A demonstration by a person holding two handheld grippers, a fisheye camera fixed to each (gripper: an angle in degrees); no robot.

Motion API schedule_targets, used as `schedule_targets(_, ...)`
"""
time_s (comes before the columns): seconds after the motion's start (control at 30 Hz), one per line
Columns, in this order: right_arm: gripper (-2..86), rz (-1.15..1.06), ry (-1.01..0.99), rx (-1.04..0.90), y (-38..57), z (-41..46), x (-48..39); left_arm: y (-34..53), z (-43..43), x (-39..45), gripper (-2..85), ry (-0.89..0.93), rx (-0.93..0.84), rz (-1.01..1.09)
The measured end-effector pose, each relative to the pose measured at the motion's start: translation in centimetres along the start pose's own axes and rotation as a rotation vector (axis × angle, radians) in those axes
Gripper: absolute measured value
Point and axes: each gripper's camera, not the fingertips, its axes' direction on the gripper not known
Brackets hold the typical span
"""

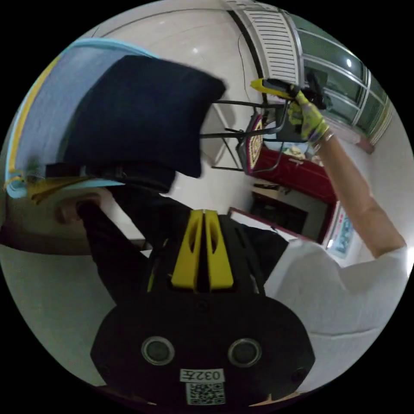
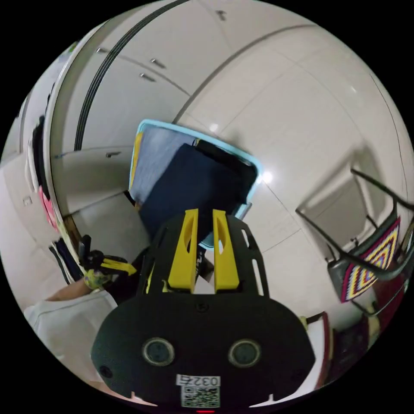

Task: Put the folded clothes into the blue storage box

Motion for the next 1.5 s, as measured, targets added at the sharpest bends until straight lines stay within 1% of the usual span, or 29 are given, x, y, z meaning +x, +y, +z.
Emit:
schedule_targets(0.07, 6.2, 0.072, -0.036, 0.093, 1.7, -0.3, 1.0, 1.5, -0.6, -1.2, -0.6, 0.159, 0.051, -0.002)
schedule_targets(0.1, 6.2, 0.079, -0.045, 0.11, 2.0, -0.4, 1.0, 2.0, -1.0, -1.4, -0.7, 0.172, 0.056, -0.001)
schedule_targets(0.17, 6.1, 0.086, -0.103, 0.156, 3.1, -0.4, 0.6, 4.1, -3.0, -1.8, -0.8, 0.099, 0.092, -0.002)
schedule_targets(0.23, 5.9, 0.085, -0.142, 0.189, 3.6, -0.3, -0.2, 5.5, -4.7, -1.9, -0.9, 0.067, 0.122, -0.009)
schedule_targets(0.4, 5.7, 0.035, -0.224, 0.212, 3.4, -0.2, -3.1, 9.5, -9.5, -0.5, -0.9, 0.012, 0.274, -0.024)
schedule_targets(0.6, 5.6, -0.133, -0.349, 0.254, 2.6, -1.6, -8.8, 16.0, -14.7, 4.2, -0.9, -0.024, 0.543, 0.006)
schedule_targets(0.7, 5.3, -0.261, -0.398, 0.249, 2.2, -2.5, -12.9, 20.7, -17.2, 7.2, -0.9, -0.061, 0.701, 0.025)
schedule_targets(0.77, 5.2, -0.401, -0.45, 0.207, 2.0, -2.7, -17.2, 25.6, -19.2, 9.4, -0.9, -0.098, 0.861, 0.016)
schedule_targets(0.8, 5.2, -0.439, -0.463, 0.193, 2.1, -2.8, -18.4, 27.0, -19.7, 9.8, -0.9, -0.104, 0.905, 0.008)
schedule_targets(0.87, 5.2, -0.6, -0.495, 0.132, 2.6, -2.7, -23.7, 33.3, -21.2, 11.5, -0.9, -0.137, 1.092, -0.034)
schedule_targets(0.9, 5.2, -0.643, -0.5, 0.113, 2.9, -2.6, -25.1, 35.1, -21.5, 11.9, -0.9, -0.147, 1.139, -0.05)
schedule_targets(0.97, 5.1, -0.809, -0.52, 0.016, 4.2, -1.9, -30.8, 42.6, -21.8, 13.3, -0.9, -0.194, 1.336, -0.132)
schedule_targets(1.0, 5.1, -0.849, -0.526, -0.013, 4.6, -1.7, -32.3, 44.5, -21.6, 13.7, -0.9, -0.204, 1.386, -0.158)
schedule_targets(1.07, 5.2, -0.998, -0.546, -0.15, 6.7, -0.4, -38.0, 52.6, -20.1, 15.1, -0.9, -0.236, 1.591, -0.278)
schedule_targets(1.1, 5.2, -1.032, -0.55, -0.184, 7.3, -0.1, -39.4, 54.6, -19.5, 15.6, -0.9, -0.247, 1.641, -0.313)
schedule_targets(1.17, 5.8, -1.172, -0.555, -0.307, 10.2, 1.1, -45.0, 62.1, -16.4, 17.1, -0.8, -0.271, 1.814, -0.496)
schedule_targets(1.2, 6.0, -1.206, -0.555, -0.336, 11.1, 1.3, -46.4, 63.8, -15.5, 17.5, -0.7, -0.269, 1.85, -0.543)
schedule_targets(1.27, 6.9, -1.325, -0.561, -0.431, 14.5, 2.0, -51.7, 69.9, -12.1, 19.0, 0.5, -0.283, 1.972, -0.725)
schedule_targets(1.33, 7.7, -1.379, -0.571, -0.479, 16.7, 2.3, -55.3, 73.7, -10.3, 20.1, 3.7, -0.285, 2.025, -0.851)
schedule_targets(1.43, 8.6, -1.393, -0.596, -0.551, 19.6, 3.1, -60.8, 78.7, -8.6, 22.4, 7.4, -0.288, 2.113, -0.961)
schedule_targets(1.5, 8.7, -1.387, -0.577, -0.552, 20.8, 3.5, -63.6, 81.0, -8.4, 23.8, 8.8, -0.301, 2.154, -1.01)
